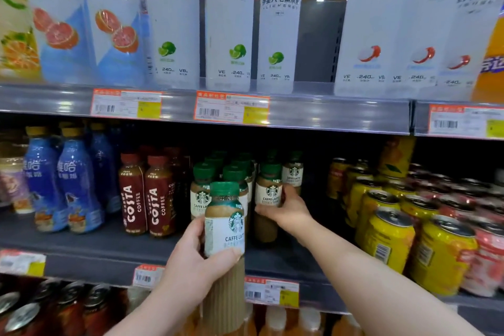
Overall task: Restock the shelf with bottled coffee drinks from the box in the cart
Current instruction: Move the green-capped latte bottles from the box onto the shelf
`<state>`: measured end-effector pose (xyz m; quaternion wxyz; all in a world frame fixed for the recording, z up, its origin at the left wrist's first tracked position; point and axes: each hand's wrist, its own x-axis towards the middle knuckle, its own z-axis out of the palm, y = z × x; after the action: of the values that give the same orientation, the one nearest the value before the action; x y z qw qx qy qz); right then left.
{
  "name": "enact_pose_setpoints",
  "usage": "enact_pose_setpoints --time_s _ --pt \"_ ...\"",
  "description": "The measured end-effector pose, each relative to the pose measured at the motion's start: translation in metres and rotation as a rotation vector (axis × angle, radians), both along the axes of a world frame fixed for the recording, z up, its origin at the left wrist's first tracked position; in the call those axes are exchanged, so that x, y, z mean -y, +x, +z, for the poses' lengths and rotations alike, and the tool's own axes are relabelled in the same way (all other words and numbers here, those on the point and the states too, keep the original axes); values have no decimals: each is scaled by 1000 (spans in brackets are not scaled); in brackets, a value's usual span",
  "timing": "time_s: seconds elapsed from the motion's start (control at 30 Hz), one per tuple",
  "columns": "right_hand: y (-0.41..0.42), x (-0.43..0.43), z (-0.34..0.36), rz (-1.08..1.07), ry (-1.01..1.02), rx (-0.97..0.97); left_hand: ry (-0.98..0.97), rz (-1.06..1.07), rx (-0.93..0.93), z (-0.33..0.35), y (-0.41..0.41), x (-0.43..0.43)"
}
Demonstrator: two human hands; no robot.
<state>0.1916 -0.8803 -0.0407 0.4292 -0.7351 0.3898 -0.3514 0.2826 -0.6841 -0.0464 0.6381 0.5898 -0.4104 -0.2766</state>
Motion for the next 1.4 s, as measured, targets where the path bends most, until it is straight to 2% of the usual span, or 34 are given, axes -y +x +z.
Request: enact_pose_setpoints --time_s 0.2,0.27,0.37,0.5,0.7,0.8,0.87,0.97,1.03,1.2,1.3,1.4 --pt "-32 -1 9 -139 -128 96 5 -159 43 8 -22 34" --pt "-51 -9 19 -132 -112 139 -1 -181 58 8 -30 50" --pt "-75 -25 27 -8 23 187 -28 -222 82 9 -41 76" --pt "-92 -32 18 84 -14 41 -89 -252 182 10 -51 105" --pt "-86 -25 4 -19 -28 14 -26 -266 336 -4 -50 128" --pt "-76 -16 1 -167 -31 68 55 -246 507 -13 -46 116" --pt "-70 -10 1 -225 -33 58 142 -252 784 -23 -41 106" --pt "-65 -2 1 -181 -38 -67 256 -366 1262 -36 -29 98" --pt "-63 2 0 -157 -53 -111 213 -402 1492 -45 -21 98" --pt "-55 6 -2 -190 -75 -135 270 -339 1579 -65 -16 105" --pt "-50 5 -3 -188 -70 -138 233 -307 1613 -68 -16 106" --pt "-48 5 -4 -186 -78 -147 238 -343 1571 -68 -18 105"
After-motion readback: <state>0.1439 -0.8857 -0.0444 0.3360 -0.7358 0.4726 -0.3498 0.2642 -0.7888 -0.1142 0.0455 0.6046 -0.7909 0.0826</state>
